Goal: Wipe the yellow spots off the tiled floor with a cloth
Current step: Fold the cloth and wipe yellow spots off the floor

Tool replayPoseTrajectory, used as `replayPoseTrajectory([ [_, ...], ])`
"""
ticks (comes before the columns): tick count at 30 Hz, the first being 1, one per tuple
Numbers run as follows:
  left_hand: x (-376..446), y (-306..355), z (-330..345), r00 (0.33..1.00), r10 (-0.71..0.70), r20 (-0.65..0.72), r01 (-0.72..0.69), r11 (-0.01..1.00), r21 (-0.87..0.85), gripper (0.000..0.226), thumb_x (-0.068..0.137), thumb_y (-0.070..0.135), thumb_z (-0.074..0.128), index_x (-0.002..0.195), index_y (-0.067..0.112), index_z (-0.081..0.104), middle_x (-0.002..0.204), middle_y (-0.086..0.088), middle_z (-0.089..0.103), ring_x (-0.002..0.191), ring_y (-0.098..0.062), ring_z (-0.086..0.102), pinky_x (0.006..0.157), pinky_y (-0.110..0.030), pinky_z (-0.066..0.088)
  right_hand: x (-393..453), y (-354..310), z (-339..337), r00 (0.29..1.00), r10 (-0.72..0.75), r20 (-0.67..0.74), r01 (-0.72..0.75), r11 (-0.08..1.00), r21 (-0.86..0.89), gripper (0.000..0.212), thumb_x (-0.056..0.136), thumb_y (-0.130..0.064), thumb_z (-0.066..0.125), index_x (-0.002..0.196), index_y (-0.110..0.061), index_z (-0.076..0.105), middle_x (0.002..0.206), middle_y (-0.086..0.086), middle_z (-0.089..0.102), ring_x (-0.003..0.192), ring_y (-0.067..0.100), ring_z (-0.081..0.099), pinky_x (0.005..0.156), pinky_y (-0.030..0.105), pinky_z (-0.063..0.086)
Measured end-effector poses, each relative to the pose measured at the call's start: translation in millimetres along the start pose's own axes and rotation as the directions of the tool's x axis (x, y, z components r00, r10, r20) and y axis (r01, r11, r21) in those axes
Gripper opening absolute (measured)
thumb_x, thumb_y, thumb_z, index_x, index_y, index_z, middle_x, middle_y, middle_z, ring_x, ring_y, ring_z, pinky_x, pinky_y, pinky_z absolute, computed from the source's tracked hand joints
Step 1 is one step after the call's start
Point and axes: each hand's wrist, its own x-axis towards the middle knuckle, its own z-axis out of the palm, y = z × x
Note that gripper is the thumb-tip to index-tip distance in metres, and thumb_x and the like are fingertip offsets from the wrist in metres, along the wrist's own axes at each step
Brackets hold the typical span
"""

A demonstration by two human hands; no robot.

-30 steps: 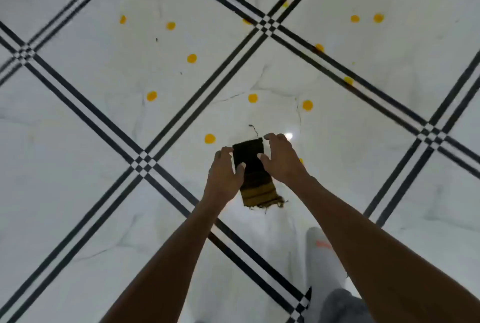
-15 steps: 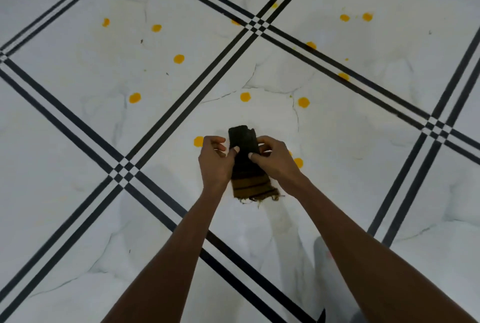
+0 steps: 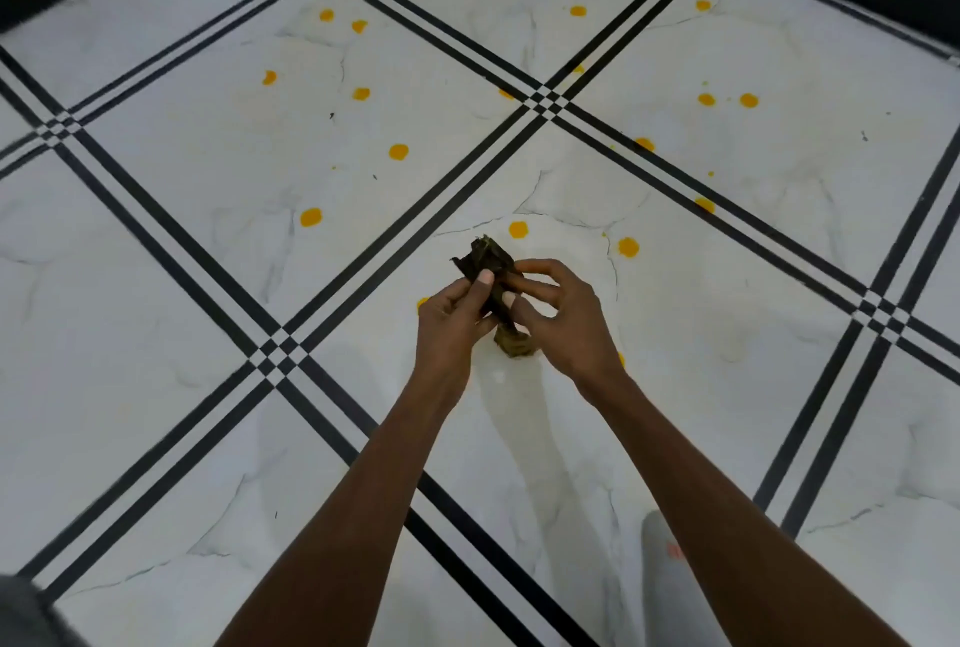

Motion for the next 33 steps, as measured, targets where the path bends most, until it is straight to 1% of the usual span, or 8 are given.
replayPoseTrajectory([
  [3,-5.1,1.7,8.0,0.998,-0.046,0.039,0.046,0.999,-0.008,0.026,0.105,0.027,0.059,0.119,0.013,0.076,0.118,-0.008,0.079,0.121,-0.022,0.071,0.103,-0.036,0.057,2.2,5.2,1.5,0.998,-0.009,-0.066,0.005,0.998,-0.059,0.028,0.093,-0.030,0.079,0.119,-0.022,0.076,0.120,-0.005,0.076,0.118,0.008,0.068,0.103,0.027,0.054],
  [9,-4.3,9.5,5.6,0.998,-0.045,0.035,0.045,0.999,0.000,0.025,0.104,0.029,0.061,0.118,0.016,0.077,0.121,-0.008,0.078,0.122,-0.019,0.070,0.111,-0.043,0.053,4.1,6.1,7.6,0.996,-0.088,-0.004,0.088,0.992,-0.096,0.017,0.096,-0.023,0.075,0.111,-0.017,0.081,0.113,0.003,0.078,0.108,0.007,0.069,0.076,0.003,0.050],
  [13,-4.9,12.7,5.2,1.000,-0.003,0.013,0.002,0.998,0.057,0.027,0.104,0.026,0.060,0.120,0.012,0.077,0.116,-0.009,0.079,0.117,-0.016,0.072,0.105,-0.040,0.057,2.9,7.3,10.2,0.998,-0.062,-0.025,0.059,0.992,-0.115,0.022,0.104,-0.020,0.061,0.111,-0.014,0.081,0.103,0.003,0.082,0.099,0.014,0.076,0.092,0.026,0.059],
  [16,-4.5,13.9,5.8,0.999,0.020,-0.047,-0.019,0.999,0.034,0.020,0.106,0.024,0.058,0.112,0.021,0.076,0.109,-0.005,0.080,0.113,-0.017,0.073,0.098,-0.039,0.061,5.1,3.7,6.2,0.994,0.103,-0.025,-0.099,0.987,0.130,0.022,0.107,-0.020,0.054,0.111,-0.014,0.075,0.104,0.007,0.080,0.103,0.024,0.077,0.092,0.043,0.064],
  [19,-0.8,19.3,3.1,0.992,0.005,-0.122,-0.003,1.000,0.015,0.018,0.108,0.028,0.051,0.117,0.027,0.067,0.116,0.000,0.073,0.118,-0.021,0.067,0.091,-0.036,0.061,7.1,-9.0,-1.7,0.949,0.309,0.055,-0.292,0.803,0.520,0.024,0.110,-0.018,0.045,0.123,-0.016,0.065,0.119,0.011,0.074,0.113,0.031,0.073,0.089,0.041,0.064],
  [21,2.6,24.9,-0.5,0.990,0.016,-0.140,-0.013,1.000,0.026,0.020,0.110,0.031,0.048,0.123,0.029,0.062,0.118,0.004,0.070,0.114,-0.015,0.066,0.088,-0.032,0.059,6.5,-12.2,-10.4,0.928,0.362,0.091,-0.346,0.739,0.578,0.028,0.112,-0.022,0.040,0.131,-0.017,0.060,0.124,0.012,0.072,0.112,0.032,0.072,0.093,0.048,0.062],
  [26,13.2,28.0,-2.1,0.993,0.112,-0.043,-0.096,0.956,0.276,0.030,0.110,0.036,0.046,0.121,0.018,0.067,0.108,0.004,0.072,0.104,-0.011,0.069,0.083,-0.025,0.060,-0.5,-18.9,-56.5,0.985,0.140,-0.098,-0.128,0.985,0.118,0.027,0.114,-0.035,0.033,0.118,-0.031,0.060,0.115,0.004,0.071,0.110,0.025,0.069,0.093,0.047,0.058],
  [33,22.9,1.1,33.9,0.997,0.053,0.056,-0.069,0.935,0.347,0.030,0.107,0.027,0.056,0.130,0.009,0.058,0.116,-0.016,0.074,0.092,-0.024,0.073,0.090,-0.039,0.060,-3.0,-44.3,-129.3,0.970,-0.120,-0.211,0.070,0.971,-0.231,0.027,0.113,-0.034,0.037,0.126,-0.022,0.058,0.108,0.013,0.069,0.099,0.026,0.067,0.091,0.045,0.055],
])
